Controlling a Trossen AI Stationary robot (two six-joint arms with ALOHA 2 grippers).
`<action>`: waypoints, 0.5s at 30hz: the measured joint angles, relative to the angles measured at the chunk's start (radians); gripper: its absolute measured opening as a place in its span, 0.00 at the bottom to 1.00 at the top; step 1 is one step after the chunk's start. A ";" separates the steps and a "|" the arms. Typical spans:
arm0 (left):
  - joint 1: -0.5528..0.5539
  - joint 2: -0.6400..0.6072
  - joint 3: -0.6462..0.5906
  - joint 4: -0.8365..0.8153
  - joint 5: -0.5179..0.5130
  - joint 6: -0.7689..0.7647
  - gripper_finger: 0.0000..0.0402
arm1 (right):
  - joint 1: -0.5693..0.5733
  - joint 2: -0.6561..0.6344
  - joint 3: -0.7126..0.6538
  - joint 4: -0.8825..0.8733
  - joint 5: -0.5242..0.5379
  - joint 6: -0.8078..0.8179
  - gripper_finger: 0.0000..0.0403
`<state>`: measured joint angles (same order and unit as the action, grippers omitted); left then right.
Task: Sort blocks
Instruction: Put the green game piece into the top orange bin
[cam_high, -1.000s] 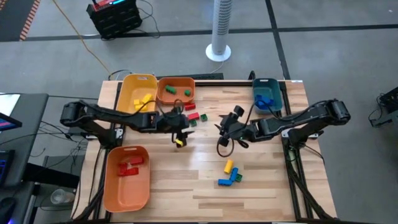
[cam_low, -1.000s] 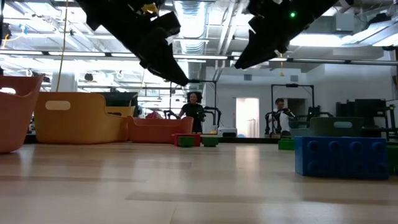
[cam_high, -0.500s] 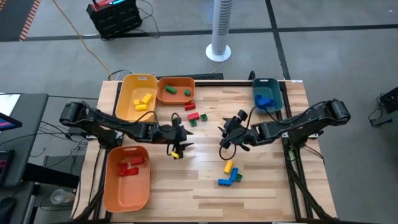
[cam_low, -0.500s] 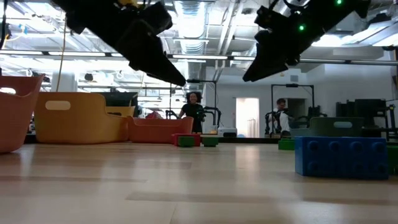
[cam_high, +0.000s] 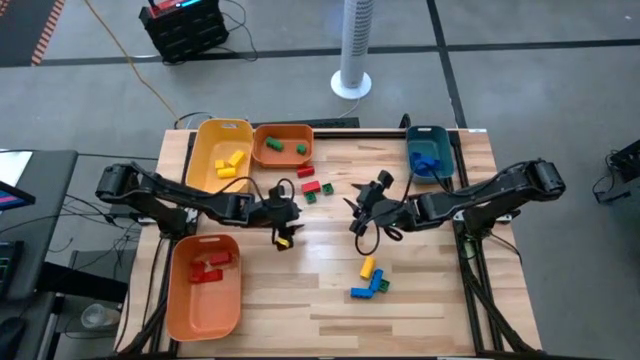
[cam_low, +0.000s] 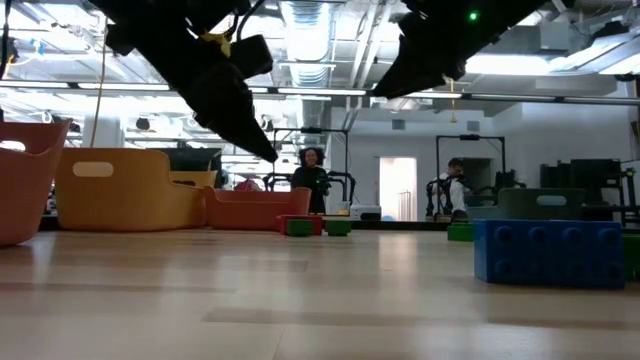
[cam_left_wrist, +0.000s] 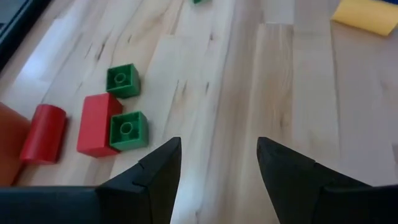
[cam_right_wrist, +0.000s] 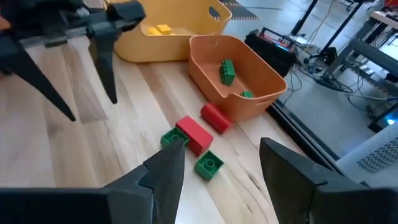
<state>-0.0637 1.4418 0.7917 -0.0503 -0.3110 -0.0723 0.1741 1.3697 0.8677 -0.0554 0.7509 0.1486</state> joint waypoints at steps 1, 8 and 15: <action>-0.001 0.000 0.005 0.002 0.000 0.000 0.51 | 0.000 0.000 0.000 -0.004 0.000 0.000 0.54; -0.003 0.000 0.030 -0.090 0.001 -0.006 0.51 | 0.007 -0.009 0.000 -0.070 -0.014 0.003 0.54; -0.001 0.000 0.026 -0.177 -0.021 -0.018 0.51 | 0.013 -0.030 -0.023 -0.127 -0.014 0.034 0.54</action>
<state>-0.0643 1.4418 0.8178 -0.2277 -0.3323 -0.0906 0.1867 1.3396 0.8451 -0.1822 0.7372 0.1822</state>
